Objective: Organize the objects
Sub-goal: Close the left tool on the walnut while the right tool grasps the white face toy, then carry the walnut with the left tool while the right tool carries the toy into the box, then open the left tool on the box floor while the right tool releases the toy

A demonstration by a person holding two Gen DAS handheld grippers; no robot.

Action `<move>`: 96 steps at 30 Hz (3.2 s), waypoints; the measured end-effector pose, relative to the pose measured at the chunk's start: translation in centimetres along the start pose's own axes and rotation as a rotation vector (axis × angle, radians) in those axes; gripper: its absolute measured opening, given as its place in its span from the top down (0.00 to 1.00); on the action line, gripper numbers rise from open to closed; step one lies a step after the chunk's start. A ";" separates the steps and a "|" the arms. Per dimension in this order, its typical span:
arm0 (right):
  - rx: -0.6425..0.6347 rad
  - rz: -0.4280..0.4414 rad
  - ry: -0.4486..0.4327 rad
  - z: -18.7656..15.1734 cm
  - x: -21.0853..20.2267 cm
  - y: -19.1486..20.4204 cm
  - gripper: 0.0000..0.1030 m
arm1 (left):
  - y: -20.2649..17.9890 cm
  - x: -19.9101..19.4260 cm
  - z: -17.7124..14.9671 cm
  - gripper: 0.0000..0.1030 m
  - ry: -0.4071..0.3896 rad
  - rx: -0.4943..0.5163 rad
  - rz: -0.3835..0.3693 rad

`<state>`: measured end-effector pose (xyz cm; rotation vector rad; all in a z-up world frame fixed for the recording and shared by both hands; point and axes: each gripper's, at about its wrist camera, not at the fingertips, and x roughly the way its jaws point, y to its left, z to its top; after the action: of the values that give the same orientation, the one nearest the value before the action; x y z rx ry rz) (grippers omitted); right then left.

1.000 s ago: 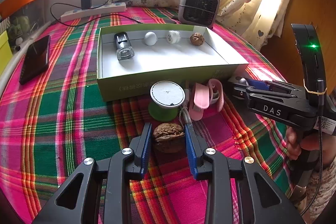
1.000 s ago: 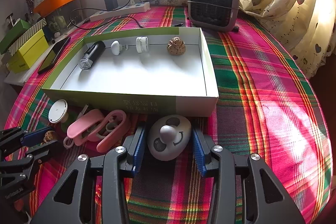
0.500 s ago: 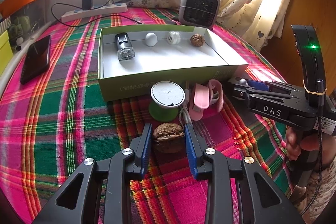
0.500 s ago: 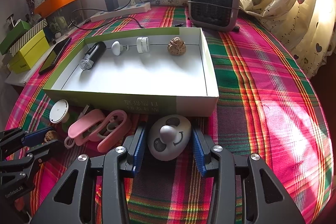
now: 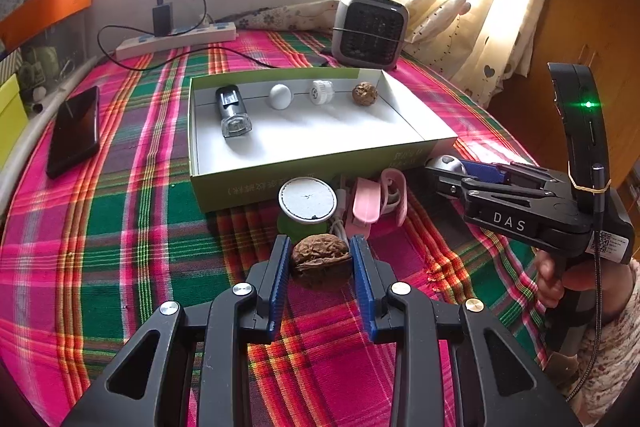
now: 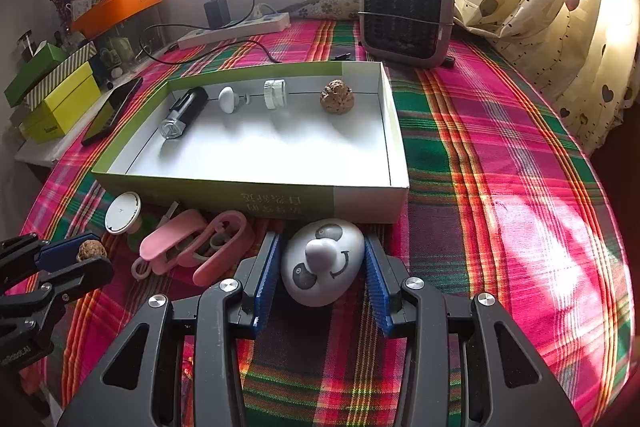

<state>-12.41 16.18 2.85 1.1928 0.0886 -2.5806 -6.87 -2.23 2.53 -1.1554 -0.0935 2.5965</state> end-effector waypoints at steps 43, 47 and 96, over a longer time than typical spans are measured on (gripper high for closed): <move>-0.088 0.093 -0.036 6.7 0.9 2.6 0.60 | 2.8 1.5 6.4 0.73 -0.061 -0.004 0.053; -0.090 0.116 -0.026 7.7 2.0 2.7 0.60 | 3.2 2.3 6.8 0.73 -0.056 -0.003 0.057; -0.213 0.177 0.119 9.8 9.8 5.9 0.59 | 4.4 7.7 8.0 0.73 0.036 0.030 0.072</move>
<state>-23.95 6.45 2.26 1.2146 0.2642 -2.2828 -18.66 -3.72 1.61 -1.2155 -0.0048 2.6288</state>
